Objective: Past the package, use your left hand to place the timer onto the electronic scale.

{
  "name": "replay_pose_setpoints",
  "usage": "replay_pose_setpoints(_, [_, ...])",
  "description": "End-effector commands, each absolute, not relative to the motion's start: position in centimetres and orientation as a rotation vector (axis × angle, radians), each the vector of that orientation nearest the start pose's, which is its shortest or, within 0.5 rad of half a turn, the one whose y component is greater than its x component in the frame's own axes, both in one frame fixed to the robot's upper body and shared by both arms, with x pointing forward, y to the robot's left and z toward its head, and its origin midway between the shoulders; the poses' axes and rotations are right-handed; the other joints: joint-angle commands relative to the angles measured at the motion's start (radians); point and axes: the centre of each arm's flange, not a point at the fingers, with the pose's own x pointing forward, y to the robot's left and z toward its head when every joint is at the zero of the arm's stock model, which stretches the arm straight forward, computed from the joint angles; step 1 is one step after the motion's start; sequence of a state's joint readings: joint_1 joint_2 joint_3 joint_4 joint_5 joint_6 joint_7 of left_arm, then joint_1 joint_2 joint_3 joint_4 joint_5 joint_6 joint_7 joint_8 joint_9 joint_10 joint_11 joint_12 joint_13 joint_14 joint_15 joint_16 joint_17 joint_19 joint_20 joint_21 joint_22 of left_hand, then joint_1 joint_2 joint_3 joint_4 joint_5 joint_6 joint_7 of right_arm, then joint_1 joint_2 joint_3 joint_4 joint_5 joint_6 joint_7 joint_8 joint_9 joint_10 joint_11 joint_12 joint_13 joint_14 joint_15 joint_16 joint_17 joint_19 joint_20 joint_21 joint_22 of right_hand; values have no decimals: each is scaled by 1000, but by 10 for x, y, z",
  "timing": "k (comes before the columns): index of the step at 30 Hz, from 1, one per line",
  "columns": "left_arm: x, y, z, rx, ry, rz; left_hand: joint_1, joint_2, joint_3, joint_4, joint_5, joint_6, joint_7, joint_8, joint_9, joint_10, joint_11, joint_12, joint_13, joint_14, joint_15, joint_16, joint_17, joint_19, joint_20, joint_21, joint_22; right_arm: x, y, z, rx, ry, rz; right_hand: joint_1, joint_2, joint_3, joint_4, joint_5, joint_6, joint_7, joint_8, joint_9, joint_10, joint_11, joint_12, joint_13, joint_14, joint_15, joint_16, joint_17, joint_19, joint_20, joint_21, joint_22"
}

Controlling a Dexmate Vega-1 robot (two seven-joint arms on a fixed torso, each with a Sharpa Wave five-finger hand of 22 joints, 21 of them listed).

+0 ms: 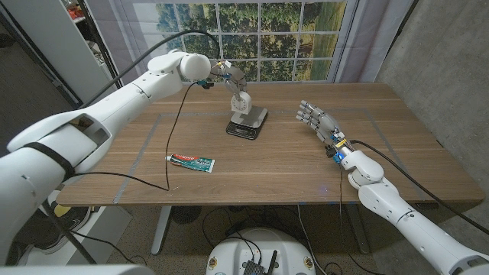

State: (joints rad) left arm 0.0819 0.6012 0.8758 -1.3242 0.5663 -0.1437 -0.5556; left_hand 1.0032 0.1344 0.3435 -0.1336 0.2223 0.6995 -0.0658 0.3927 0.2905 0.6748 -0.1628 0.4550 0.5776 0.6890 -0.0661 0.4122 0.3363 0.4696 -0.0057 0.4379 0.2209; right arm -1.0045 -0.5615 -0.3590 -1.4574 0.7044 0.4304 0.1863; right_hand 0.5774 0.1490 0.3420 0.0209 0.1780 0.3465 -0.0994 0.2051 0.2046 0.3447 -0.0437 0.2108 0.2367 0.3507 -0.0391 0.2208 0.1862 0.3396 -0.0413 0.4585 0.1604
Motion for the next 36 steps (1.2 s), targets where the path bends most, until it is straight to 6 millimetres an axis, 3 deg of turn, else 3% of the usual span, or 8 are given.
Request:
replay_pose_setpoints(1, [672, 137, 187, 1819, -531, -408, 20, 27, 7, 9, 0, 6, -5, 3, 3, 0, 0, 5, 4, -3, -151, -1, 5, -5, -1, 8, 5, 595, -267, -57, 50, -694, 403, -6, -2, 8, -2, 3, 9, 0, 0, 0, 4, -4, 0, 3, 11, -104, -3, 1, 11, -15, -5, 3])
replay_pose_setpoints(26, [688, 129, 174, 1839, -474, -453, 3, 25, 4, 29, -4, -39, -12, -27, -10, -44, 6, -22, 21, -42, -137, -37, 1, -29, 3, 18, 5, 590, -270, -63, 58, -683, 391, -9, 0, 12, -10, 2, 16, -2, 1, 0, 8, -2, 0, 2, 14, -106, -4, 3, 15, -14, -19, 4])
replay_pose_setpoints(36, [684, 129, 174, 1880, -441, -438, -68, -19, -39, 58, -11, -152, -44, -102, -34, -162, 61, -128, -39, -172, -94, -128, -34, -80, 27, 20, -2, 590, -271, -62, 58, -684, 394, -11, 1, 13, -12, 2, 17, -2, 1, -1, 9, -5, 0, 2, 14, -105, -5, 4, 17, -13, -26, 4])
